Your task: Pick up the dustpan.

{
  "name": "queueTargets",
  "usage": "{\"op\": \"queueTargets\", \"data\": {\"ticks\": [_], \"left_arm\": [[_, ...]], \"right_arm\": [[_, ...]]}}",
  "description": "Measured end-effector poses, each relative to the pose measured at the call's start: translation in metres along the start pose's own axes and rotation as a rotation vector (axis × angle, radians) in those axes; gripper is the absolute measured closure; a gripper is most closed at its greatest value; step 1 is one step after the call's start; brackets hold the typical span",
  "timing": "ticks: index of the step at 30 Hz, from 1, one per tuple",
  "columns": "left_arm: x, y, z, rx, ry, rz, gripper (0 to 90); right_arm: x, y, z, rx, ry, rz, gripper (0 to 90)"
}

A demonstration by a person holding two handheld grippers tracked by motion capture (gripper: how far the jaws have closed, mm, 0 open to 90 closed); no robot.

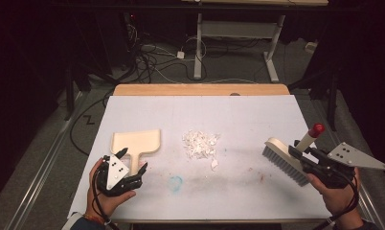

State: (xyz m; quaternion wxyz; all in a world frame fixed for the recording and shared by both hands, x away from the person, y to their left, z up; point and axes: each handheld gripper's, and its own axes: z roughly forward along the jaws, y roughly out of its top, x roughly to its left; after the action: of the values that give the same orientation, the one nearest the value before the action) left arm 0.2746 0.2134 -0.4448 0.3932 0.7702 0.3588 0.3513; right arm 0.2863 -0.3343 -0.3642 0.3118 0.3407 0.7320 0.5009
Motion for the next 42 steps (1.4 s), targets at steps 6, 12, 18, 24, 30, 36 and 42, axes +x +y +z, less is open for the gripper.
{"op": "queueTargets", "data": {"ticks": [6, 12, 18, 24, 30, 36, 42], "left_arm": [[0.003, -0.010, -0.007, 0.043, 0.001, -0.085, 24.9], [0.003, -0.020, -0.007, 0.156, -0.008, -0.207, 23.6], [0.003, -0.030, -0.004, 0.291, -0.026, -0.385, 23.8], [0.007, -0.027, 0.015, 0.310, -0.010, -0.410, 25.4], [0.010, -0.019, 0.060, 0.393, 0.034, -0.385, 27.6], [0.022, -0.014, 0.072, 0.407, 0.002, -0.369, 38.4], [0.032, -0.012, 0.076, 0.418, -0.006, -0.360, 61.9]], "right_arm": [[-0.001, -0.003, 0.004, 0.014, -0.006, -0.007, 70.8], [0.001, -0.002, 0.008, 0.019, -0.015, -0.009, 70.8], [0.003, -0.002, 0.018, 0.041, -0.014, -0.025, 70.8], [0.003, -0.003, 0.024, 0.048, -0.003, -0.036, 70.7], [0.003, -0.002, 0.029, 0.060, -0.014, -0.021, 70.8], [0.005, -0.003, 0.041, 0.068, 0.009, -0.017, 70.8], [0.008, -0.010, 0.052, 0.083, 0.027, 0.010, 70.8]]}}
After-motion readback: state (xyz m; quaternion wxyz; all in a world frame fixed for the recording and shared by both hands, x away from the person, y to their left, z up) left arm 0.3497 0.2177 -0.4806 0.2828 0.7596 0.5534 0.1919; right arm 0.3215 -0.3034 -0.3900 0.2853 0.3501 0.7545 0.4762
